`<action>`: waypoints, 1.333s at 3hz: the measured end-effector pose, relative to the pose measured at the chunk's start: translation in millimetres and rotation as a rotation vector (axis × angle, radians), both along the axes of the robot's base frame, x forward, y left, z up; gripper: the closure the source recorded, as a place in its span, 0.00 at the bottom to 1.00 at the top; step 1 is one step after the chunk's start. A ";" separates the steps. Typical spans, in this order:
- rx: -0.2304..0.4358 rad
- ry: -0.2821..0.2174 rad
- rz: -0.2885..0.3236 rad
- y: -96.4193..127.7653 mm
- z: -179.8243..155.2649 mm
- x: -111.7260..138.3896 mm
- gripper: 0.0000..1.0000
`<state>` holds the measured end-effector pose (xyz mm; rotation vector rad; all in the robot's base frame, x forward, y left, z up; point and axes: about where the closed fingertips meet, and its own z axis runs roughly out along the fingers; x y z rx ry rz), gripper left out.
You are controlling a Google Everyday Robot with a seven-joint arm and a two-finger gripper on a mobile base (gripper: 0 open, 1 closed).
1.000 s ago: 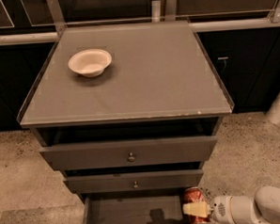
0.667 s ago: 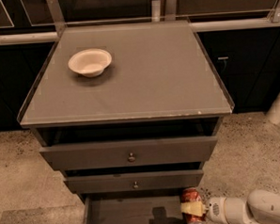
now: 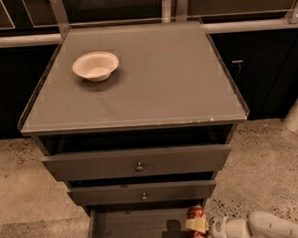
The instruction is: Place coke can into bottom drawer
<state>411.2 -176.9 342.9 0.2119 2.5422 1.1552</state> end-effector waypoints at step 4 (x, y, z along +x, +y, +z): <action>0.112 0.182 -0.011 35.2 -103.7 0.4 1.00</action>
Offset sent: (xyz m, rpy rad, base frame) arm -0.0008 0.0008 -0.0140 0.0388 0.0094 -0.0326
